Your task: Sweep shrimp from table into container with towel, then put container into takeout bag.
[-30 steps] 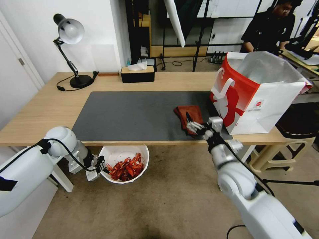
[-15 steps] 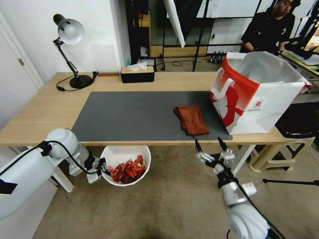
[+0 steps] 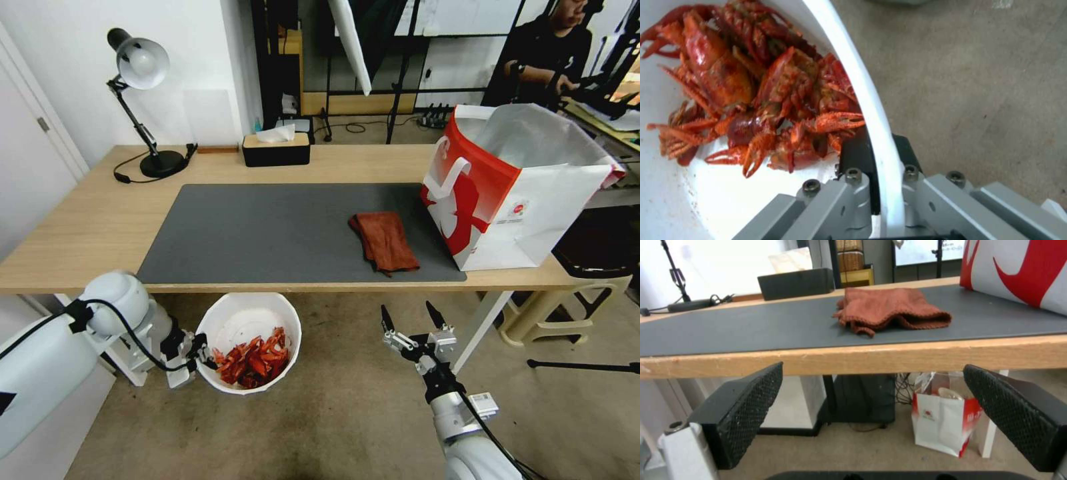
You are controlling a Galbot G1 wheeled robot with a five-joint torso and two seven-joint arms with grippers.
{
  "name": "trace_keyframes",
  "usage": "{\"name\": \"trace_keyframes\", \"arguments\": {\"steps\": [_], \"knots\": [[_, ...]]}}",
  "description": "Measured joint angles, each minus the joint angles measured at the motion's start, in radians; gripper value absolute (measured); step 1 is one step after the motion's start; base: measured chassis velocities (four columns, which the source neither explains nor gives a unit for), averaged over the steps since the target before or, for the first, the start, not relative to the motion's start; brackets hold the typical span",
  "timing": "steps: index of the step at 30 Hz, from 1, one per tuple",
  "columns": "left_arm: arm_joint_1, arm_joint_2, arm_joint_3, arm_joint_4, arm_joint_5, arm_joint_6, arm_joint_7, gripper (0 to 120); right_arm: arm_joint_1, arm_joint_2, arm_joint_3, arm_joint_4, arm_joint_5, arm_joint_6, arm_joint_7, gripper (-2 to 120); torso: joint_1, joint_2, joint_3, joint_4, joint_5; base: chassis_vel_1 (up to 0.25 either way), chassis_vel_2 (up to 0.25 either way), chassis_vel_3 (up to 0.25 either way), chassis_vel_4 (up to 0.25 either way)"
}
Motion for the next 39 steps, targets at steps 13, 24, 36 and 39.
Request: {"name": "trace_keyframes", "arguments": {"steps": [13,24,36,39], "knots": [[0.097,0.072,-0.037,-0.156,-0.029,-0.014,-0.017,0,-0.05,0.007,0.031,-0.007,-0.011,0.01,0.001,100,0.0,0.0,0.0,0.0,0.0,0.0,0.0,0.0,0.0],[-0.013,0.144,-0.058,-0.275,-0.278,0.103,-0.005,0,-0.08,0.021,0.044,0.001,-0.028,0.017,-0.004,100,0.0,0.0,0.0,-0.0001,0.0001,0.0,0.0,0.0,0.0],[-0.2,0.142,-0.046,-0.226,-0.531,0.247,-0.044,0,-0.085,0.025,0.029,0.009,-0.042,0.017,-0.008,100,0.0,0.0,0.0,0.0,0.0001,0.0,0.0,0.0,0.0],[-0.236,0.127,-0.022,-0.199,-0.554,0.262,-0.051,0,-0.085,0.025,0.028,0.011,-0.042,0.017,-0.008,100,0.0,0.0,0.0,-0.0001,0.0001,0.0,0.0,0.0,0.0]]}}
